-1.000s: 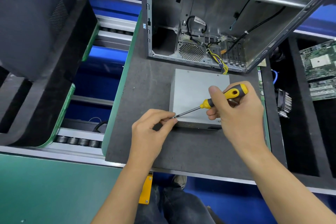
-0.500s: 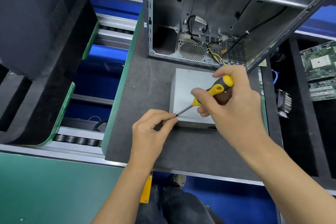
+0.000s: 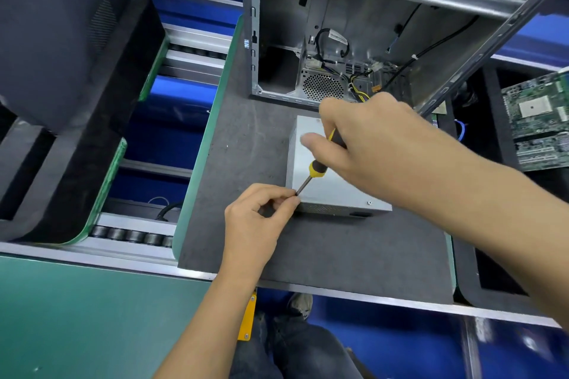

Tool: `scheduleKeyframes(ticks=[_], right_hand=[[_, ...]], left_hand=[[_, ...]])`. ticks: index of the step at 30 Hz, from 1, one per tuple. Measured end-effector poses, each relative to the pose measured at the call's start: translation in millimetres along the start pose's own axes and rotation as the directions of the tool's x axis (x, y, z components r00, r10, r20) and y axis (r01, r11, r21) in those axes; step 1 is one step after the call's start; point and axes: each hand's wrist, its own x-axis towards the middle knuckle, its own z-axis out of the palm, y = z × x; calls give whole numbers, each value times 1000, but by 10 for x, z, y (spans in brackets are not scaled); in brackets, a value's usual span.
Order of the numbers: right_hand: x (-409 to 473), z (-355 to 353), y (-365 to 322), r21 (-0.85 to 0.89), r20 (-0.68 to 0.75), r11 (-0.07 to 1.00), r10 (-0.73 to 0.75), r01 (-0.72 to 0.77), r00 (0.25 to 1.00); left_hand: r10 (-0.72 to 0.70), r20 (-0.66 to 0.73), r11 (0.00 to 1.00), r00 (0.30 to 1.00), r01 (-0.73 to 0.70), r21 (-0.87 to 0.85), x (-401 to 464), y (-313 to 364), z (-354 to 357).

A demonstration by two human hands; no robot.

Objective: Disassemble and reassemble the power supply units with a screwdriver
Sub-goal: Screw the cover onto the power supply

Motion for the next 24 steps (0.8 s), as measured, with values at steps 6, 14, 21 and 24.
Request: scheduleKeyframes(ticks=[6, 14, 21, 24], right_hand=[[22, -180, -23, -5, 182, 986, -166, 169, 969], [87, -203, -210, -258, 278, 923, -214, 287, 936], [102, -279, -257, -371, 337, 887, -148, 276, 930], [127, -277, -254, -413, 343, 842, -208, 346, 916]], left_hand=[[-20, 11, 1000, 1000, 20, -10, 11, 3, -12], [-65, 18, 997, 998, 65, -29, 23, -14, -4], [81, 8, 994, 997, -82, 75, 52, 18, 2], [117, 9, 987, 993, -118, 110, 64, -5, 0]])
